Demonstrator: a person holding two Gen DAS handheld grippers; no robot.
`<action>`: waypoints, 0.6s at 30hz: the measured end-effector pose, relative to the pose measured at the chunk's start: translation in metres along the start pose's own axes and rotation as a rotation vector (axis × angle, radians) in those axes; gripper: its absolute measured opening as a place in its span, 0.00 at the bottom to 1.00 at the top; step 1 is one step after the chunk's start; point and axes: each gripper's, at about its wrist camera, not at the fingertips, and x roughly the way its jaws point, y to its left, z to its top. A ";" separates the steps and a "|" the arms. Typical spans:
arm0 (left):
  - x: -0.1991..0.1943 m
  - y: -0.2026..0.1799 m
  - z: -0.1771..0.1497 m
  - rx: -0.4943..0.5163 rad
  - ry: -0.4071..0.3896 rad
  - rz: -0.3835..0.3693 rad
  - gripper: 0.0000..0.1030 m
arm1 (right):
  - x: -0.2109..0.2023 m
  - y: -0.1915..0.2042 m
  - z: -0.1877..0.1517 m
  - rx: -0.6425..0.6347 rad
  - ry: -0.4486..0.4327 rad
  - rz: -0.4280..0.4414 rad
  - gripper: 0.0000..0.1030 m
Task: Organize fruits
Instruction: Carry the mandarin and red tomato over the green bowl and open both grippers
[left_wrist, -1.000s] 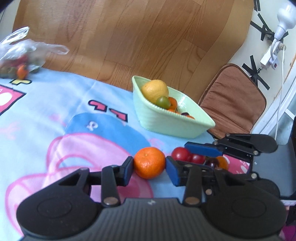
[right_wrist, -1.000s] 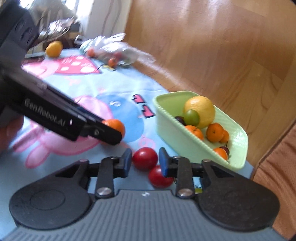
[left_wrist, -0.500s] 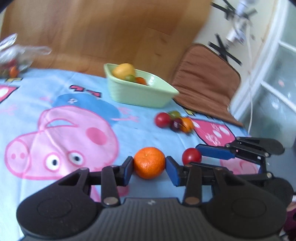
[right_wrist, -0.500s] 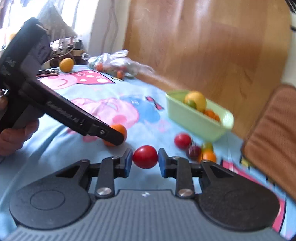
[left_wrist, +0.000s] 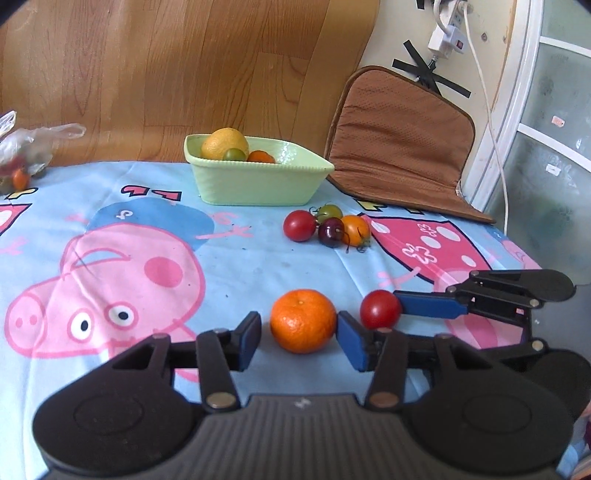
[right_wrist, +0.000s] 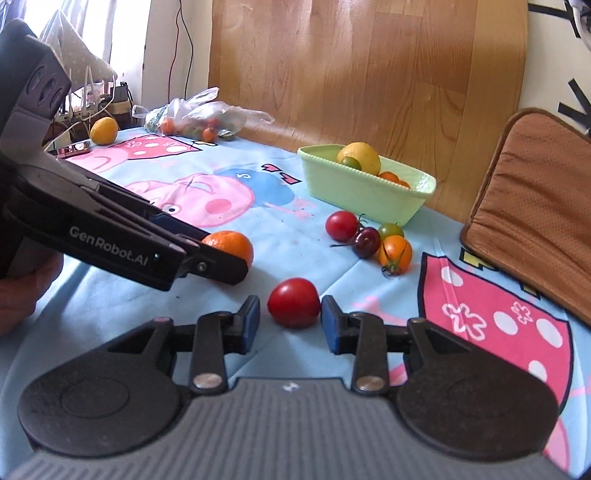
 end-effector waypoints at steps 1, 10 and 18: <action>0.001 0.000 0.000 0.005 0.001 -0.001 0.40 | 0.000 -0.001 -0.001 0.008 -0.001 0.006 0.37; 0.006 0.001 0.042 0.007 -0.050 -0.039 0.37 | -0.007 -0.023 0.018 0.078 -0.091 0.015 0.31; 0.058 0.012 0.119 0.025 -0.103 0.009 0.37 | 0.039 -0.062 0.072 0.095 -0.200 -0.076 0.31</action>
